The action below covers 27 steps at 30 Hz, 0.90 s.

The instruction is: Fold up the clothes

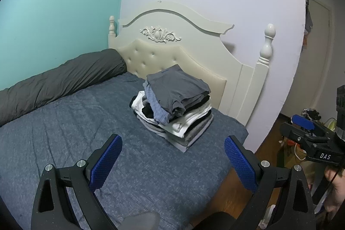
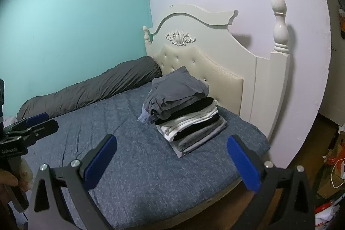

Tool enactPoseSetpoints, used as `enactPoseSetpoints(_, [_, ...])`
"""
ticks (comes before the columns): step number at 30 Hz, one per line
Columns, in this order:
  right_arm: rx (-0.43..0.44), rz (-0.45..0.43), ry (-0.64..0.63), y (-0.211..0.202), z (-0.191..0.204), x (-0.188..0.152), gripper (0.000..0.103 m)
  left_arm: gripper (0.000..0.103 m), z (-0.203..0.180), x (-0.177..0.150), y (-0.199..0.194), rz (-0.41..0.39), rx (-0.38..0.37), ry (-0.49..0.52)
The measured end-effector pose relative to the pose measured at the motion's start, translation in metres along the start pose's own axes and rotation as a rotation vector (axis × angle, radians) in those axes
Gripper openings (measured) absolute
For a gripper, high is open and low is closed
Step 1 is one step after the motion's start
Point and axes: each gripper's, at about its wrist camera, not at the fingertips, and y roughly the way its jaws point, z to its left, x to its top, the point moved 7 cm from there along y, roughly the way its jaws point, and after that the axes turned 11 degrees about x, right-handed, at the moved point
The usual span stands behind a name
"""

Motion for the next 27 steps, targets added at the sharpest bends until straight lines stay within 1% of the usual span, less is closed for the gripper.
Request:
enactPoseSetpoints(2, [0.000, 0.001, 0.001, -0.0003, 0.0002, -0.0009, 0.102, 0.102, 0.0013, 0.0000, -0.0006, -0.003, 0.004, -0.003])
enactPoseSetpoints(16, [-0.005, -0.003, -0.002, -0.0001, 0.0006, -0.0009, 0.103, 0.103, 0.0039, 0.0006, -0.0002, -0.006, 0.017, -0.017])
enactPoseSetpoints(27, [-0.013, -0.006, -0.004, -0.0011, -0.0018, -0.0009, 0.103, 0.103, 0.0093, -0.0031, 0.0050, 0.017, 0.025, -0.035])
